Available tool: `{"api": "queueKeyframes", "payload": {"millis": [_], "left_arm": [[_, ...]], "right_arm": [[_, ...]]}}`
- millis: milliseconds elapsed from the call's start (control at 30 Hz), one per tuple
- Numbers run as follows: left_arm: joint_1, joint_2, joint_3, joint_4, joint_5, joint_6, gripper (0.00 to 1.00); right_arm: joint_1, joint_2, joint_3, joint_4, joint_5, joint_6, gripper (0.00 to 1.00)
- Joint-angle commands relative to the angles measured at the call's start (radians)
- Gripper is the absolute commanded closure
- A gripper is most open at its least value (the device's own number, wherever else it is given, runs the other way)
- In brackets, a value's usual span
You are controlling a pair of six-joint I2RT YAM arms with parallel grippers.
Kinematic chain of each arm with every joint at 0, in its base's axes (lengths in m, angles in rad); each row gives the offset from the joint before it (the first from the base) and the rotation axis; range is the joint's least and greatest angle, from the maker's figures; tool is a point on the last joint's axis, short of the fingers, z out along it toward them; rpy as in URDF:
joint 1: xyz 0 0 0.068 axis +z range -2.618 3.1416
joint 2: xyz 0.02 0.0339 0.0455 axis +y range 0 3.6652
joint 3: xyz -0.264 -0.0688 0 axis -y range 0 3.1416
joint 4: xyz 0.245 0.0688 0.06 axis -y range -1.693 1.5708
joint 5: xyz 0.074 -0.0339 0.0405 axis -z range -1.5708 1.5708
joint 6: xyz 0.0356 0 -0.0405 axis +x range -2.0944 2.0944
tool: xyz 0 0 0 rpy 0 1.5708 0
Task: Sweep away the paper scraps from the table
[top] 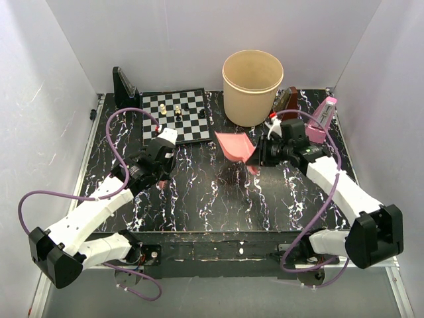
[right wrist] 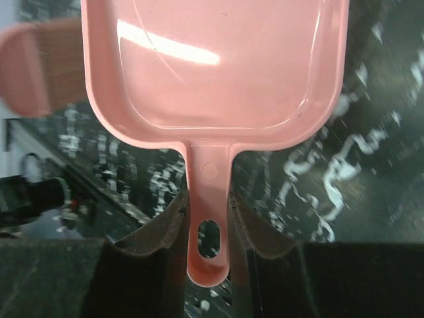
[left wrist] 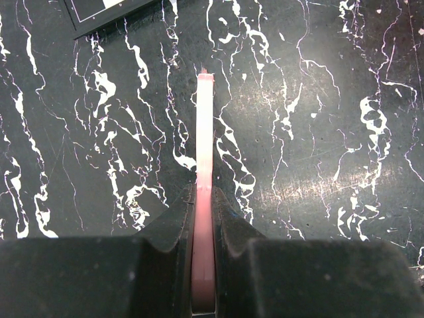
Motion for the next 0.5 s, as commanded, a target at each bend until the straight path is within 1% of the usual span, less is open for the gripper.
{"api": "queueKeyframes", "payload": {"millis": [0,167,267,400,467], "left_arm": [[-0.003,-0.002,0.006,0.012,-0.03,0.002,1.0],[-0.003,-0.005,0.006,0.011,-0.032,0.002,1.0],[-0.003,-0.004,0.004,0.011,-0.027,0.002,1.0],[-0.003,-0.004,0.006,0.012,-0.024,0.002,1.0],[-0.003,-0.007,0.004,0.012,-0.022,0.002,1.0]], "right_arm": [[0.029,0.038,-0.05,-0.066,0.192,-0.064,0.99],[0.078,0.108,-0.039,-0.096,0.397,-0.062,0.99],[0.092,0.154,-0.012,-0.104,0.433,-0.067,0.99],[0.115,0.22,0.052,-0.135,0.531,-0.065,0.99],[0.122,0.255,0.098,-0.161,0.568,-0.067,0.94]]}}
